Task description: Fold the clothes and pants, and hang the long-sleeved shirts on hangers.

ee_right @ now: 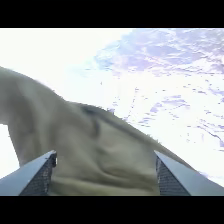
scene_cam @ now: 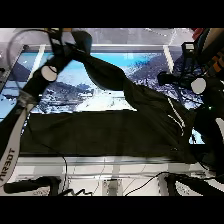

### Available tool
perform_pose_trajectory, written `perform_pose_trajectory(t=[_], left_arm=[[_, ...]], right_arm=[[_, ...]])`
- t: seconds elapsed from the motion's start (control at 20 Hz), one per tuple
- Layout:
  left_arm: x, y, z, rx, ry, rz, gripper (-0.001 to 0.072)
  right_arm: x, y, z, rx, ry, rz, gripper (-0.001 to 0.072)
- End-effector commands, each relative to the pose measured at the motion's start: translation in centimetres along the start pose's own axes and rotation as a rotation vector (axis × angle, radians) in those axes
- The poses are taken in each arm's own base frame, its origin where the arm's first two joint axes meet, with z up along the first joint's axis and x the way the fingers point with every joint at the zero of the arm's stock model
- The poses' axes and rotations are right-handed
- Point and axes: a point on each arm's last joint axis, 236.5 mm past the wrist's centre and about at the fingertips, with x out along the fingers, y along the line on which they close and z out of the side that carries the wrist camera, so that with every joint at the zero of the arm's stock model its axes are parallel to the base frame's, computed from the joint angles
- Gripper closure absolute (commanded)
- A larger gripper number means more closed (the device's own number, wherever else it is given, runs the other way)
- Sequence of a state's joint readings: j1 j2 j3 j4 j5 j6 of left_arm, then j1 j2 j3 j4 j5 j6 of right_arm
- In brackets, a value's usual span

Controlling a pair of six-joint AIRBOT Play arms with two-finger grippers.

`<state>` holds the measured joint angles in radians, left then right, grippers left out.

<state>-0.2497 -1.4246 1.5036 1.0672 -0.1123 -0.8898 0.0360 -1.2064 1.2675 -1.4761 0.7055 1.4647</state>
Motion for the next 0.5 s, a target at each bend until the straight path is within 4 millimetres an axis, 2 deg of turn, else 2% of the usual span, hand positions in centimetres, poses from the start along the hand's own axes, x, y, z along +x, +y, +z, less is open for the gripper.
perform_pose_trajectory(t=[0.0,0.1,0.25,0.35,0.45], left_arm=[[-1.5,3.3,1.4,0.084,-0.008,0.056,0.0688],[-1.8,4.2,-1.2,0.074,0.092,0.028,0.0688],[-3.2,4.2,-7.0,0.05,0.317,-0.066,0.0688],[-5.2,5.3,-12.4,0.006,0.526,-0.093,0.0689],[-8.2,8.3,-18.1,-0.07,0.759,-0.005,0.0689]], right_arm=[[-0.7,-3.1,-1.1,0.017,0.053,-0.06,0.0057],[-1.1,-5.5,-2.7,0.054,0.114,-0.095,0.0142],[-2.0,-9.0,-4.8,0.116,0.182,-0.15,0.0152],[-2.6,-11.2,-5.8,0.155,0.21,-0.185,0.0152],[-3.1,-12.8,-6.6,0.185,0.229,-0.211,0.0153]])
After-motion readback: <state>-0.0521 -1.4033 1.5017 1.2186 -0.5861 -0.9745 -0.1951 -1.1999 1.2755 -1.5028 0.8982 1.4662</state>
